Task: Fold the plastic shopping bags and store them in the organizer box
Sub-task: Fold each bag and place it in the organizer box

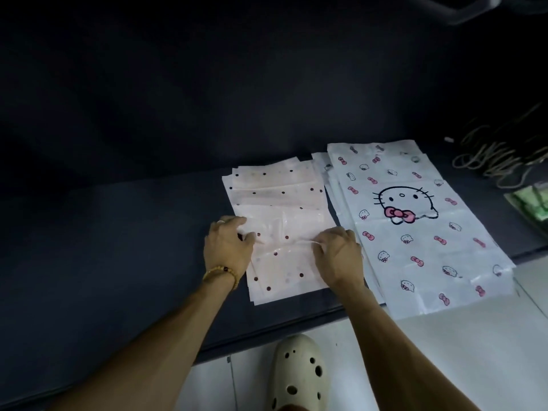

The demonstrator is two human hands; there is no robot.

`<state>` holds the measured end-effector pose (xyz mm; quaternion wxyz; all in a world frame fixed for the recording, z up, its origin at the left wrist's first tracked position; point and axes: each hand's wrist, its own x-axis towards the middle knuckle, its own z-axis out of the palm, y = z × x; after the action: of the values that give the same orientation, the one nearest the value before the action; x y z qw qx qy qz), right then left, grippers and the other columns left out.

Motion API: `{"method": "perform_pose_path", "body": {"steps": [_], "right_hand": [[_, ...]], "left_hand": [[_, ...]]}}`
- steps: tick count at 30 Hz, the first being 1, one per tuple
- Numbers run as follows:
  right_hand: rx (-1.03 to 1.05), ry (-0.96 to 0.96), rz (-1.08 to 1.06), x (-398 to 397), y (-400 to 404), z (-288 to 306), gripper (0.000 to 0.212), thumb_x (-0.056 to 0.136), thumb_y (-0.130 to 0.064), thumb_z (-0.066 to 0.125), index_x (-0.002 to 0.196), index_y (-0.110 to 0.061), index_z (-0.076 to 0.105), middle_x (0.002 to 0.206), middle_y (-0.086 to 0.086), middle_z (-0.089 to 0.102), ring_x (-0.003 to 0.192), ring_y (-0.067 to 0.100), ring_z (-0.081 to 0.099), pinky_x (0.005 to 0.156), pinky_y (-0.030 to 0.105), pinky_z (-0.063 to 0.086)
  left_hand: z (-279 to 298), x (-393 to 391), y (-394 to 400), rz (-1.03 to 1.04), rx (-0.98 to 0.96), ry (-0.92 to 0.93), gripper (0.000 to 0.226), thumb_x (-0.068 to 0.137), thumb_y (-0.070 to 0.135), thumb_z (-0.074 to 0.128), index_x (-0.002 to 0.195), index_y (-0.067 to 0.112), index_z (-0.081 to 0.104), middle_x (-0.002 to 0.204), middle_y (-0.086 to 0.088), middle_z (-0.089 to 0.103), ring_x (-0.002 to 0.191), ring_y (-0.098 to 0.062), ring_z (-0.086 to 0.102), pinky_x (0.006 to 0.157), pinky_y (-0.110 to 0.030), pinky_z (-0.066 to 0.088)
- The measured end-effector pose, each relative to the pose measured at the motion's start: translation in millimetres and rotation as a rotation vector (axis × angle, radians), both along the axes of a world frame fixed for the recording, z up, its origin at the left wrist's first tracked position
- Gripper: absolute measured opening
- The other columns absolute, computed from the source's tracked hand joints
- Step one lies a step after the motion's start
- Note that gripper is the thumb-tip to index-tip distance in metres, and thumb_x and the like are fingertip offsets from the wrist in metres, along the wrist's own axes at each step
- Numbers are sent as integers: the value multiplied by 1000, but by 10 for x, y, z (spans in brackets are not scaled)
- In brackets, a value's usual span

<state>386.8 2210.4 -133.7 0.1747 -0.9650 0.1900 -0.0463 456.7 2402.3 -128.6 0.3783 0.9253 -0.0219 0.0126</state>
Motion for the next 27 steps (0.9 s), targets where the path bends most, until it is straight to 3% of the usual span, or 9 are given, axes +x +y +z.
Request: {"method": "perform_pose_path", "body": {"steps": [3, 6, 11, 14, 16, 18, 21, 23, 27], "right_hand": [[268, -184, -2, 8, 143, 167, 8, 91, -13, 59, 96, -13, 65, 102, 5, 62, 94, 23, 56, 78, 30, 45], [448, -248, 36, 4, 424, 312, 10, 90, -12, 59, 88, -21, 56, 93, 0, 61, 83, 17, 55, 70, 24, 40], [587, -116, 149, -65, 1006, 377, 12, 94, -19, 56, 85, -27, 54, 78, -9, 59, 67, 6, 54, 52, 9, 37], [605, 47, 215, -172, 1347, 351, 11, 91, -27, 59, 101, -30, 56, 91, -12, 60, 85, 12, 59, 64, 7, 40], [424, 133, 378, -261, 1542, 306, 50, 85, -42, 65, 131, -33, 47, 116, -8, 55, 107, 14, 52, 89, 23, 44], [127, 177, 632, -341, 1735, 241, 81, 77, -62, 63, 146, -38, 29, 142, -6, 40, 125, 17, 39, 103, 38, 36], [-27, 348, 886, -453, 1970, 100, 104, 66, -78, 61, 151, -40, 14, 160, -10, 11, 143, 14, 14, 112, 40, 17], [-104, 421, 949, -520, 2040, -16, 105, 70, -73, 63, 152, -37, 8, 161, -11, -1, 147, 12, 1, 115, 41, 11], [-141, 365, 925, -532, 2085, -58, 66, 94, -50, 49, 151, -38, 19, 162, -11, 1, 148, 11, -1, 115, 41, 15]], "left_hand": [[193, -25, 156, 14, -108, -48, 40, 79, 18, 74, 118, 14, 64, 117, 1, 57, 106, -13, 52, 91, -20, 39], [405, -125, 545, 64, -217, -81, 40, 74, 11, 78, 112, 16, 67, 110, 4, 58, 103, -9, 55, 90, -17, 41], [533, -365, 1421, 143, -443, 110, 36, 73, 7, 80, 103, 22, 66, 114, 0, 62, 85, -9, 67, 74, -13, 51], [459, -503, 1895, 208, -353, 193, 31, 76, -1, 75, 101, 14, 68, 109, -5, 64, 81, -11, 65, 66, -7, 48], [373, -582, 2158, 258, -359, 332, 30, 76, -7, 71, 104, 4, 68, 95, -9, 66, 73, -13, 63, 58, -10, 50], [297, -651, 2359, 293, -425, 490, 27, 75, -11, 70, 101, -3, 67, 79, -10, 62, 63, -18, 60, 51, -17, 50], [210, -739, 2603, 384, -464, 579, 21, 72, -9, 74, 90, 1, 70, 87, -11, 65, 79, -22, 63, 72, -25, 51], [185, -791, 2727, 442, -509, 606, 22, 72, -9, 74, 91, 0, 71, 91, -12, 67, 81, -22, 65, 75, -27, 53], [189, -884, 2833, 464, -561, 631, 19, 74, -8, 73, 88, 3, 70, 90, -12, 68, 73, -19, 66, 58, -22, 53]]}}
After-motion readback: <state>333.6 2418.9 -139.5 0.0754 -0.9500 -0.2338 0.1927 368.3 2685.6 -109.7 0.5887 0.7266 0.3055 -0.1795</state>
